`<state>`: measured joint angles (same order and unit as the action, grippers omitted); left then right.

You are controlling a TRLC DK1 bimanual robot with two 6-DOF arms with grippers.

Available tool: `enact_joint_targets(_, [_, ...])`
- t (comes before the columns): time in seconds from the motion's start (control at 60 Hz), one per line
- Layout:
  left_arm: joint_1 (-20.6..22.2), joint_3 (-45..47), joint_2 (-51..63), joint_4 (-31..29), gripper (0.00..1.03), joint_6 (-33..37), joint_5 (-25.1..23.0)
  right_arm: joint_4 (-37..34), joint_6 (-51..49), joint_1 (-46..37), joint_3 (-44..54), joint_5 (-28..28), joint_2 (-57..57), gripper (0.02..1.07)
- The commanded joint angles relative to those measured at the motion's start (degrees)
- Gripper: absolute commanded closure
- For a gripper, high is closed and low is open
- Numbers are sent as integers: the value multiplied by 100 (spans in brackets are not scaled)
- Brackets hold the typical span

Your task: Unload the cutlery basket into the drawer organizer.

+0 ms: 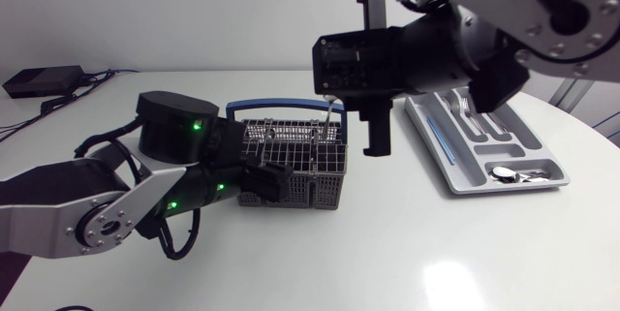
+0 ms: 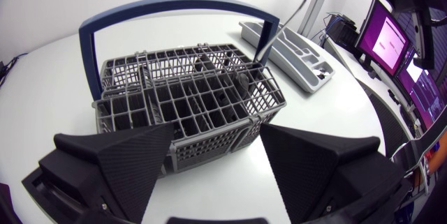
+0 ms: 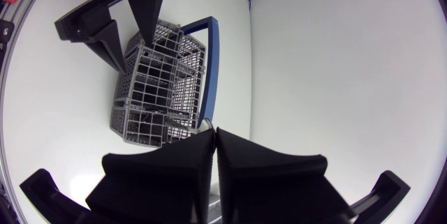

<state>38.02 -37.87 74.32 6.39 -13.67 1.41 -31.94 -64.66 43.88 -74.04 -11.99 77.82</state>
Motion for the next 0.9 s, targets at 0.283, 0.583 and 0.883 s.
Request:
enact_joint_targets(0.283, [311,-335,-542,-393,17,-250,290,-1235,-257,51,241,144,-927,101])
enact_joint_targets(0.583, [724,-414,-577,-437,17,-470,799,-1956,-1145,-380,1093,-5,-1516,101])
enact_joint_targets(0.883, [856,-634,-384,-516,17,-997,1063,-1640,-2525,-1646,1902,-40,-1683,101])
